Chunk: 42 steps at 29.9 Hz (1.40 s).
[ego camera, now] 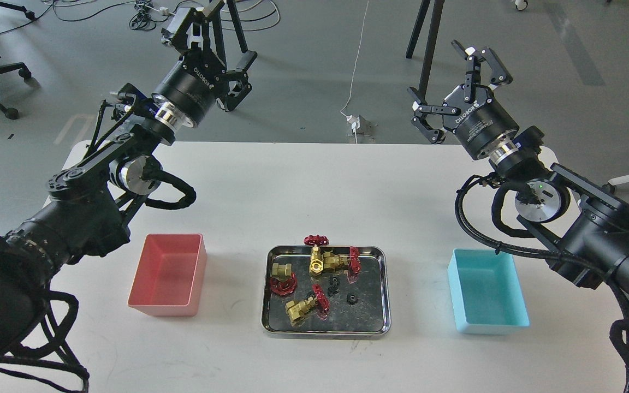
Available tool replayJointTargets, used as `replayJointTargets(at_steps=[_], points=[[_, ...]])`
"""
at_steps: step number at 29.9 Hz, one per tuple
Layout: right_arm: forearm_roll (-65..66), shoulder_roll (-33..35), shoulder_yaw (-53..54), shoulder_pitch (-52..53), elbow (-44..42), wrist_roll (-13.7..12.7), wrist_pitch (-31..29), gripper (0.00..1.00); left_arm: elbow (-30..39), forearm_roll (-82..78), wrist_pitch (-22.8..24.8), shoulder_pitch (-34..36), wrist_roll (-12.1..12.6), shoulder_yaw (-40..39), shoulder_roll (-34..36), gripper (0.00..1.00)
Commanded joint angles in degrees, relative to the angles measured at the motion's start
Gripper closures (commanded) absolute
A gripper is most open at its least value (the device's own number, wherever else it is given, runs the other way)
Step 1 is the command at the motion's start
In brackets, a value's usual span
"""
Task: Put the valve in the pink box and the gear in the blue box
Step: 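Swing the left gripper over the metal tray toward the brass parts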
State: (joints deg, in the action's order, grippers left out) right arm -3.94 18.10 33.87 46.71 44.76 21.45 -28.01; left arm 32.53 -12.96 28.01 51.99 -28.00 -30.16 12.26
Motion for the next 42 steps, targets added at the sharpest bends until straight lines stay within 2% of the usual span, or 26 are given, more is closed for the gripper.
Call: replayJointTargets(at_steps=[1, 6, 10, 13, 16, 20, 22, 26, 31, 33, 36, 40, 42], points=[[0.1, 0.5, 4.5, -1.8, 0.2, 0.0, 0.0, 0.0, 0.0, 0.1, 0.0, -0.7, 0.0, -0.2, 0.0, 0.0], [0.0, 2.0, 7.3, -2.1, 0.3, 0.0, 0.0, 0.0, -0.1, 0.6, 0.0, -0.3, 0.0, -2.2, 0.2, 0.0], [-0.1, 5.3, 7.4, 0.0, 0.9, -0.2, 0.0, 0.0, 0.5, 2.6, 0.0, -0.7, 0.0, -9.5, 0.1, 0.0], [-0.5, 8.5, 7.4, 3.0, 1.3, -0.3, 0.0, 0.0, 4.3, 3.3, 0.0, -0.5, 0.0, -14.6, 1.2, 0.0], [-3.4, 10.3, 7.3, 5.3, 1.3, -0.5, 4.0, 0.0, 8.4, 3.0, 0.0, 0.1, 0.0, -21.2, 3.0, 0.0], [-4.5, 12.7, 7.3, 6.1, 1.4, -0.6, 6.3, 0.0, 14.9, 1.2, 0.0, 2.4, 0.0, -20.3, 7.1, 0.0], [-4.5, 13.7, 7.4, 5.9, 1.5, -0.6, 6.3, 0.0, 19.4, -2.0, 0.0, 4.7, 0.0, -13.0, 10.7, 0.0], [-4.5, 14.1, 7.2, 5.0, 1.4, -0.5, 6.2, 0.0, 31.0, -11.1, 0.0, 13.7, 0.0, 5.8, 20.3, 0.0], [-4.5, 12.8, 6.6, 2.9, 1.6, -0.5, 6.1, 0.0, 44.1, -25.0, -0.1, 35.1, 0.0, 38.4, 27.2, 0.0], [-4.5, 11.3, 6.5, 2.3, 1.7, -0.5, 6.2, 0.0, 46.7, -30.9, -4.9, 43.2, 0.0, 50.7, 27.2, 0.0], [-4.5, 10.1, 7.0, 1.6, 3.8, -0.4, 6.7, 0.0, 48.5, -43.6, -10.4, 49.6, 0.0, 64.3, 26.1, 0.0], [-4.5, 9.1, 7.4, 2.2, 5.3, -0.5, 7.2, 0.0, 48.2, -60.3, -18.1, 49.4, 0.0, 74.4, 21.6, 0.01], [-4.5, 8.2, 7.1, 3.6, 5.3, -0.6, 9.2, 0.0, 48.1, -63.1, -22.8, 47.9, 0.0, 78.0, 19.6, 0.01]])
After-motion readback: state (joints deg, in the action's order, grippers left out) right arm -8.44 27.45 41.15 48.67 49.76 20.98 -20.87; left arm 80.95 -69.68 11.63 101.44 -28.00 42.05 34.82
